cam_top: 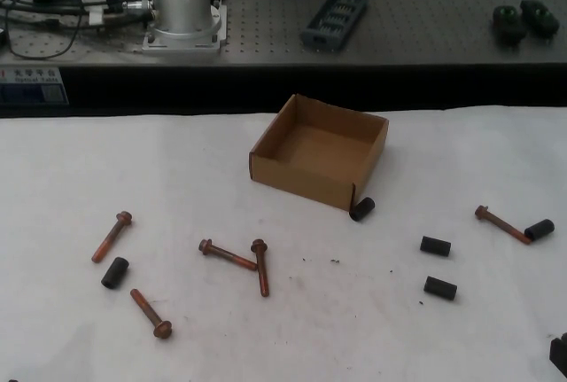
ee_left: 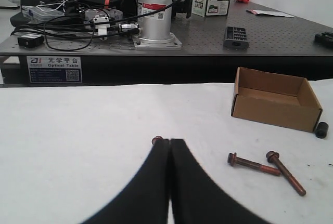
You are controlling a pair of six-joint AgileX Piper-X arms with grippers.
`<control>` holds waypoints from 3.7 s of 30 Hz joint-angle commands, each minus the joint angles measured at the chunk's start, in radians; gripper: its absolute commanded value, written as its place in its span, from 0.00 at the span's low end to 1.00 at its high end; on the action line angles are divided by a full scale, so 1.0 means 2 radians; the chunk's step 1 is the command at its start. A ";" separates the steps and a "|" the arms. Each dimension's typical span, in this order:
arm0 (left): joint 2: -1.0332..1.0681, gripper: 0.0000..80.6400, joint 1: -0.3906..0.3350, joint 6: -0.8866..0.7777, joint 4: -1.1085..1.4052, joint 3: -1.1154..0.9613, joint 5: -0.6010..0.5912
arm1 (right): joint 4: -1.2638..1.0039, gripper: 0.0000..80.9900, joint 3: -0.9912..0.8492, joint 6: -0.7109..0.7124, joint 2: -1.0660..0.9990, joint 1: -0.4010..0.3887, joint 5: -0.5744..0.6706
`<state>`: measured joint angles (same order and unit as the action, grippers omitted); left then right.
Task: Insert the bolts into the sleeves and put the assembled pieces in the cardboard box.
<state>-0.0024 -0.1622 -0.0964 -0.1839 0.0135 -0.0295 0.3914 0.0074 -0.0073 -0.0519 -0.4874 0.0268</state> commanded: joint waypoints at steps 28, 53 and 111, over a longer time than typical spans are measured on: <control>0.001 0.01 0.000 -0.005 0.001 -0.007 -0.001 | 0.000 0.07 -0.004 0.000 -0.001 -0.002 0.029; 0.001 0.01 0.000 -0.005 0.001 -0.007 -0.001 | 0.000 0.07 -0.004 0.000 -0.001 -0.002 0.029; 0.001 0.01 0.000 -0.176 0.111 -0.057 -0.149 | -0.047 0.06 -0.242 -0.169 -0.173 -0.002 0.142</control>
<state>-0.0024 -0.1622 -0.4464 0.0333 -0.0264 -0.3000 0.2407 -0.4390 -0.3874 -0.3607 -0.4874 0.2748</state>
